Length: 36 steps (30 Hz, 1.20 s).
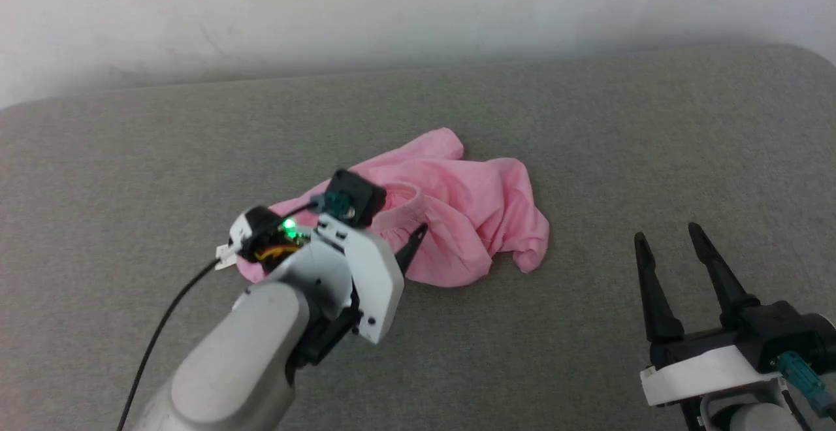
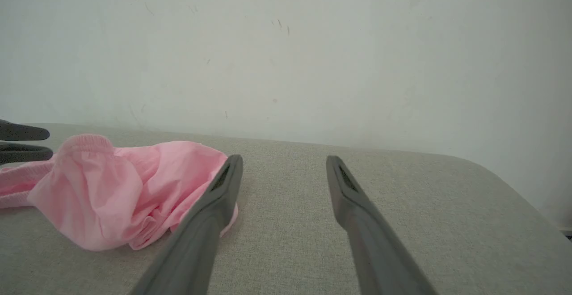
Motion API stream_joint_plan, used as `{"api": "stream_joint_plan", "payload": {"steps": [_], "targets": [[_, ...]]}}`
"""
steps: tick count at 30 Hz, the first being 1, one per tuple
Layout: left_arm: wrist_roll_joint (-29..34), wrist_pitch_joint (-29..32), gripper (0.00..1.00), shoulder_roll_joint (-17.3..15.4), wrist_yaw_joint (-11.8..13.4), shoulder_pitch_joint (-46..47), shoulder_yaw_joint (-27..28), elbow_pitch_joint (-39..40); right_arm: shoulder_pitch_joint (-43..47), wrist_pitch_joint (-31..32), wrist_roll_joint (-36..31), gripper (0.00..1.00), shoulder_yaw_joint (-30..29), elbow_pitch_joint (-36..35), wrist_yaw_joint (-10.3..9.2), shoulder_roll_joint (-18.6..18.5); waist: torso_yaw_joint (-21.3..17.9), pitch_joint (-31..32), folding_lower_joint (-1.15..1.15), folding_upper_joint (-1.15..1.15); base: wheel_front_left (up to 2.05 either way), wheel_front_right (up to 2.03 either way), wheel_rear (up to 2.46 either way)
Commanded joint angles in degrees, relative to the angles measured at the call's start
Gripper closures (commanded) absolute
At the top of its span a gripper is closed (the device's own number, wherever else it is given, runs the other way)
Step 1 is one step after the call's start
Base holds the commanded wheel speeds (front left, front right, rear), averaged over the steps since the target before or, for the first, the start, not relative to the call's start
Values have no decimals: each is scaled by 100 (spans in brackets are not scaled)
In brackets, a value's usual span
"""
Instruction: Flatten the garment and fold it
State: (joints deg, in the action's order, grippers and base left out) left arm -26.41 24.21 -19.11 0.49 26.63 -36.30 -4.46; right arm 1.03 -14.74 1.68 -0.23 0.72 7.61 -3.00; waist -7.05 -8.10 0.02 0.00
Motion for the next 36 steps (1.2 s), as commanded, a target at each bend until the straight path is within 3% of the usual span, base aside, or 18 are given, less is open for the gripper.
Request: {"api": "stream_joint_plan", "payload": {"steps": [1,9,10,11,15,19,28,33,35,36], "targets": [[40,102,0,68,-35,300,-15,-238,-100,-26,53,0,-19,-18,-12,13,-369,-348,-2,0,0,0,0],[-40,231,0,312,-310,754,-186,-1120,-146,-26,121,0,-69,-7,-12,13,-428,-463,-2,0,0,0,0],[-77,156,80,351,-343,761,-182,-1165,-156,-26,125,0,-76,-1,-12,13,-407,-462,-2,0,0,0,0],[-98,43,100,380,-365,762,-168,-1180,-164,-26,129,0,-85,1,-12,13,-372,-453,-2,0,0,0,0],[-110,-378,100,390,-320,684,-58,-1122,-144,-26,121,0,-120,-5,-12,13,-217,-371,-2,0,0,0,0],[-156,-1086,100,240,-41,208,261,-693,-40,-26,67,0,-201,24,-12,13,99,-140,-2,0,0,0,0],[-677,-1996,100,-441,787,-2185,1159,812,214,-26,-66,0,-373,53,-12,13,1032,377,-2,0,0,0,0],[-831,-2129,100,-530,853,-2999,1147,819,216,-26,-81,0,-315,141,-12,13,1368,462,-2,0,0,0,0],[-820,-2161,68,-509,786,-3082,1042,578,233,-26,-90,0,-270,219,-12,13,1444,494,-2,0,0,0,0],[-774,-2194,35,-507,753,-3082,985,426,238,-26,-90,0,-250,258,-12,13,1467,508,-2,0,0,0,0]]}}
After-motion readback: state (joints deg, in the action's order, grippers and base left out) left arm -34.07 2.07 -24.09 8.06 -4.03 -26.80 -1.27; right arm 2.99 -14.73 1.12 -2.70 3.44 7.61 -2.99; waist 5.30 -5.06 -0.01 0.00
